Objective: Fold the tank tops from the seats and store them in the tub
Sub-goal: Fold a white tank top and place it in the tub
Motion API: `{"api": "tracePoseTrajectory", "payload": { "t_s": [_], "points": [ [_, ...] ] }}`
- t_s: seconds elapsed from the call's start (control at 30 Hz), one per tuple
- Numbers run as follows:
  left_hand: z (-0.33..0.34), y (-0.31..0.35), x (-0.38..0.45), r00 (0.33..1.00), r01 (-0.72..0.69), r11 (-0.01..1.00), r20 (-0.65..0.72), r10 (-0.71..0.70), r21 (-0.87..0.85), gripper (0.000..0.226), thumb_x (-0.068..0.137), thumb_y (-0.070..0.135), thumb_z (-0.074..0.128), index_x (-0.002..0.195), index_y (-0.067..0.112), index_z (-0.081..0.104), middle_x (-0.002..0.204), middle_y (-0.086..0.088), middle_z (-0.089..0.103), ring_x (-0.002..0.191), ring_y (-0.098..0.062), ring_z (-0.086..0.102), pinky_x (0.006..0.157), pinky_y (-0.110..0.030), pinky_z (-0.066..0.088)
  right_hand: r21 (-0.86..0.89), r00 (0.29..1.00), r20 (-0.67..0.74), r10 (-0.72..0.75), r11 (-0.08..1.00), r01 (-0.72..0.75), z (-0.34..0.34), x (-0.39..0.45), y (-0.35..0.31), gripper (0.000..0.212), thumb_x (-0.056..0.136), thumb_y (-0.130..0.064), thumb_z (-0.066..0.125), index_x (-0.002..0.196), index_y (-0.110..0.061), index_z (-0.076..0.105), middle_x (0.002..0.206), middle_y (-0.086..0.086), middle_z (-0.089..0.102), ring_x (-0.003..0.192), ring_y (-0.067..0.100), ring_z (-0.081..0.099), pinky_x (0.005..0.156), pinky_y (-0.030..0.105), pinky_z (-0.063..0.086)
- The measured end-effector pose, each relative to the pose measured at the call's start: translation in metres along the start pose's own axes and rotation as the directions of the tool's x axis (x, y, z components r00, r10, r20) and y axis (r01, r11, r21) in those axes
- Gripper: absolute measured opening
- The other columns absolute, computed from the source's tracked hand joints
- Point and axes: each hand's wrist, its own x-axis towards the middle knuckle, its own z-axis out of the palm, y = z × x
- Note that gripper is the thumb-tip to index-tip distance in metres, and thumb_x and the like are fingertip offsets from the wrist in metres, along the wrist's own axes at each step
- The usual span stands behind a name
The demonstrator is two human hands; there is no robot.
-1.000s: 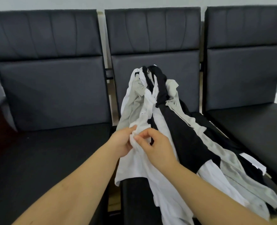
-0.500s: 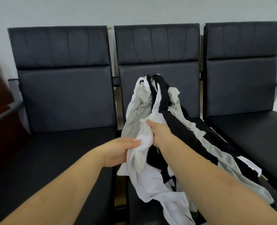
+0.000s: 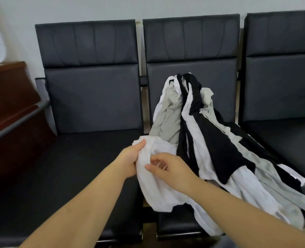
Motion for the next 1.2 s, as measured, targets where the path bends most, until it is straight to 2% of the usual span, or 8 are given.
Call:
{"api": "tracePoseTrajectory", "payload": {
  "t_s": [0.17, 0.3, 0.43, 0.57, 0.7, 0.83, 1.0, 1.2],
  "points": [
    [-0.047, -0.013, -0.02, 0.998, 0.055, 0.998, 0.026, -0.054, -0.026, 0.04, 0.089, 0.04, 0.061, 0.117, 0.011, 0.066, 0.107, -0.017, 0.071, 0.102, -0.035, 0.065, 0.078, -0.045, 0.052, -0.368, 0.98, 0.177, 0.085, 0.93, -0.014, 0.003, -0.023, 0.062, 0.086, 0.077, -0.059, 0.068, 0.148, -0.026, 0.031, 0.146, -0.006, 0.036, 0.133, 0.013, 0.034, 0.109, 0.026, 0.028],
    [-0.077, -0.041, -0.037, 0.996, 0.089, 0.996, -0.001, -0.089, -0.008, 0.039, 0.088, 0.04, 0.062, 0.117, 0.012, 0.065, 0.105, -0.016, 0.072, 0.104, -0.035, 0.065, 0.079, -0.044, 0.052, -0.519, 0.973, 0.213, 0.092, 0.854, 0.033, 0.026, -0.04, 0.082, 0.066, 0.088, -0.049, 0.061, 0.144, -0.022, 0.039, 0.132, 0.002, 0.048, 0.123, 0.021, 0.045, 0.095, 0.027, 0.033],
    [-0.094, -0.072, -0.054, 0.995, 0.095, 0.995, -0.039, -0.096, -0.04, 0.043, 0.081, 0.038, 0.068, 0.117, 0.014, 0.066, 0.108, -0.012, 0.072, 0.106, -0.032, 0.064, 0.081, -0.042, 0.052, -0.405, 0.955, 0.295, 0.028, 0.909, 0.099, 0.042, -0.049, 0.065, 0.022, 0.086, -0.041, 0.067, 0.098, -0.022, 0.063, 0.087, -0.009, 0.057, 0.089, 0.016, 0.055, 0.07, 0.026, 0.036],
    [-0.104, -0.096, -0.067, 0.994, 0.097, 0.993, -0.043, -0.1, -0.069, 0.054, 0.074, 0.042, 0.069, 0.121, 0.016, 0.065, 0.116, -0.011, 0.07, 0.108, -0.032, 0.064, 0.086, -0.044, 0.051, -0.224, 0.898, 0.439, -0.006, 0.968, 0.116, 0.063, -0.075, 0.033, 0.026, 0.077, -0.044, 0.075, 0.08, -0.024, 0.059, 0.068, -0.008, 0.053, 0.063, 0.008, 0.047, 0.059, 0.017, 0.035],
    [-0.095, -0.091, -0.078, 0.999, 0.019, 0.997, -0.026, -0.021, -0.076, 0.041, 0.086, 0.04, 0.061, 0.116, 0.012, 0.066, 0.104, -0.01, 0.074, 0.095, -0.025, 0.069, 0.078, -0.037, 0.052, -0.061, 0.886, 0.464, 0.006, 0.998, 0.025, 0.068, -0.081, 0.015, 0.03, 0.069, -0.048, 0.08, 0.086, -0.027, 0.067, 0.08, -0.009, 0.064, 0.07, 0.003, 0.057, 0.068, 0.02, 0.048],
    [-0.093, -0.094, -0.085, 0.993, 0.108, 0.985, 0.062, -0.101, -0.131, 0.057, 0.077, 0.048, 0.062, 0.118, 0.009, 0.064, 0.113, -0.018, 0.069, 0.107, -0.034, 0.063, 0.091, -0.044, 0.049, 0.179, 0.991, 0.126, 0.038, 0.982, -0.061, 0.068, -0.063, 0.02, 0.051, 0.054, -0.064, 0.073, 0.082, -0.026, 0.054, 0.094, -0.006, 0.063, 0.084, 0.01, 0.06, 0.073, 0.028, 0.049],
    [-0.098, -0.104, -0.082, 0.982, 0.139, 0.979, 0.145, -0.117, -0.152, 0.062, 0.074, 0.045, 0.063, 0.125, 0.01, 0.06, 0.116, -0.019, 0.068, 0.11, -0.036, 0.061, 0.094, -0.048, 0.048, 0.185, 0.975, 0.208, 0.08, 0.976, -0.119, 0.068, -0.062, 0.027, 0.093, 0.051, -0.064, 0.074, 0.132, -0.033, 0.041, 0.127, -0.021, 0.048, 0.114, 0.0, 0.048, 0.096, 0.023, 0.042],
    [-0.104, -0.102, -0.083, 0.991, 0.06, 0.965, 0.128, -0.027, -0.255, 0.059, 0.08, 0.046, 0.06, 0.13, 0.014, 0.058, 0.123, -0.015, 0.065, 0.118, -0.035, 0.058, 0.095, -0.048, 0.049, 0.151, 0.98, 0.193, 0.052, 0.985, -0.082, 0.073, -0.064, 0.03, 0.023, 0.083, -0.029, 0.073, 0.093, -0.009, 0.067, 0.094, 0.006, 0.069, 0.083, 0.012, 0.063, 0.077, 0.026, 0.049]
  ]
}}
